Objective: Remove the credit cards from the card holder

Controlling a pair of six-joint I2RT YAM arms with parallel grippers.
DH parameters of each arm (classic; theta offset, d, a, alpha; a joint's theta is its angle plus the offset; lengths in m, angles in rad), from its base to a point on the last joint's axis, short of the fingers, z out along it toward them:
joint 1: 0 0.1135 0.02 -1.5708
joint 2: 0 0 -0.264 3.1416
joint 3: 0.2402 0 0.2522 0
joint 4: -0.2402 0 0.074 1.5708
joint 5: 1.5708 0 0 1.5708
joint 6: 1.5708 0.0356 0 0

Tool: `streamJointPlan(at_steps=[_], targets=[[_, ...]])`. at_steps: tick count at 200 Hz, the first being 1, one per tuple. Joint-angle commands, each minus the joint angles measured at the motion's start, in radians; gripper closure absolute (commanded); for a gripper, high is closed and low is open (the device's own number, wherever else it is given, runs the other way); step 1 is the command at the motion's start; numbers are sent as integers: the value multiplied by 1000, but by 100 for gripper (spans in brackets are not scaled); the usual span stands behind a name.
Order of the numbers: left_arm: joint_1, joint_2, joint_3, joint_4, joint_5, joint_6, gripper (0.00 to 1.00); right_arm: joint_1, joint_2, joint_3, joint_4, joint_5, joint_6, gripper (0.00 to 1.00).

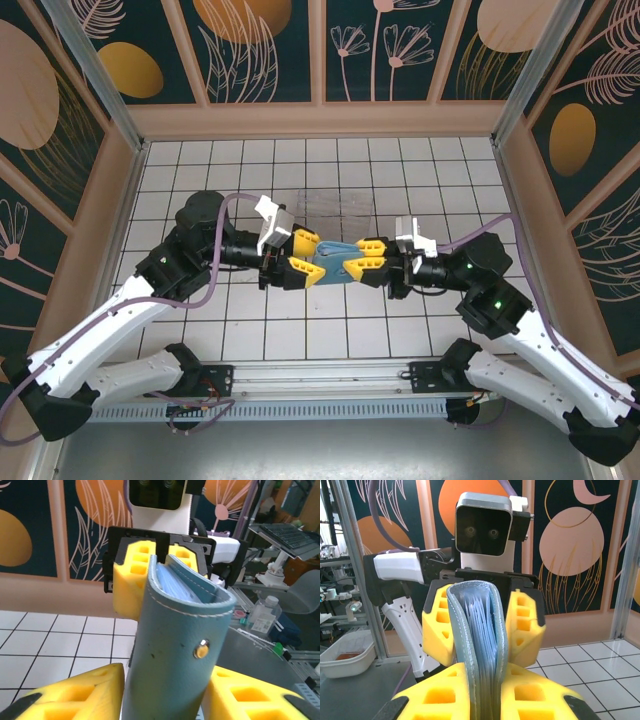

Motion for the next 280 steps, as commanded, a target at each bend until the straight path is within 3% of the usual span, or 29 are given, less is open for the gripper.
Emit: streamJointPlan(at_steps=[1, 67, 164, 199, 217, 239, 251, 280], targets=[[14, -6, -10, 16, 77, 14, 61, 6, -9, 42, 68, -7, 12, 93], [21, 14, -24, -1, 110, 45, 57, 9, 31, 22, 175, -8, 74, 93], [29, 12, -14, -36, 80, 84, 85, 21, 62, 51, 130, 45, 64, 90], [30, 5, -56, 35, -118, 26, 92, 20, 63, 67, 37, 297, 76, 52], [29, 14, -81, 63, -270, -12, 95, 19, 68, 79, -14, 451, 89, 39], [30, 31, -91, 35, -565, -51, 98, 18, 104, 135, -121, 659, 149, 34], [30, 53, -85, 23, -668, -88, 99, 17, 135, 154, -164, 726, 200, 34], [31, 86, -100, 88, -697, -208, 100, -7, 238, 189, -256, 697, 334, 34]])
